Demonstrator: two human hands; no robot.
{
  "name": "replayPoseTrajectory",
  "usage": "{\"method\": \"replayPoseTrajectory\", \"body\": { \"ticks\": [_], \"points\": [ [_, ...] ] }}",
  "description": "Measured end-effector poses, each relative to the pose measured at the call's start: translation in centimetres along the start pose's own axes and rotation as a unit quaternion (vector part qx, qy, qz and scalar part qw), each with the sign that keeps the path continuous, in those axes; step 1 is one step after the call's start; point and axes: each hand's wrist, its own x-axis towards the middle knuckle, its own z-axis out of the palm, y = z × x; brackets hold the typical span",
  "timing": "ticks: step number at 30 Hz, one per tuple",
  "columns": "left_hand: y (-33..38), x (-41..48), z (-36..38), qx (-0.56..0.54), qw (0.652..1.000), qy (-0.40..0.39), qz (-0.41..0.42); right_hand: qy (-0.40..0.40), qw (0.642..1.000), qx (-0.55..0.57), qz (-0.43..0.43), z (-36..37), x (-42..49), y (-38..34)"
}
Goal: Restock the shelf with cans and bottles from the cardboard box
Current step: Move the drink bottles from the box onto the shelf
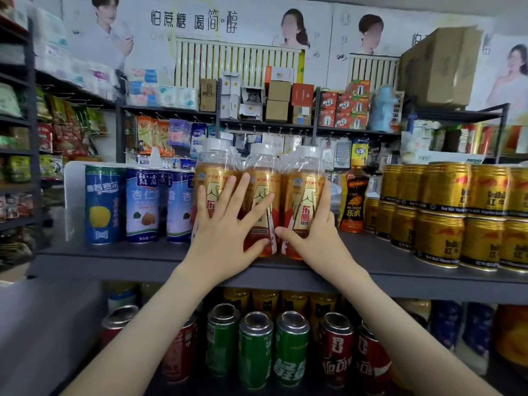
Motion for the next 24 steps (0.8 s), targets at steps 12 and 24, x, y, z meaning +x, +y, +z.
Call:
{"method": "replayPoseTrajectory", "body": {
  "ticks": [12,24],
  "points": [
    [3.8,-13.8,-4.4,-0.092,0.986,0.023,-0.14,0.086,0.944,-0.107,-0.3,6.7,-13.4,-0.4],
    [1.0,-43.5,-15.0,0.003,0.859,-0.377,-0.346,-0.421,0.842,0.015,-0.336,25.9,-32.7,-7.4]
  ]
}}
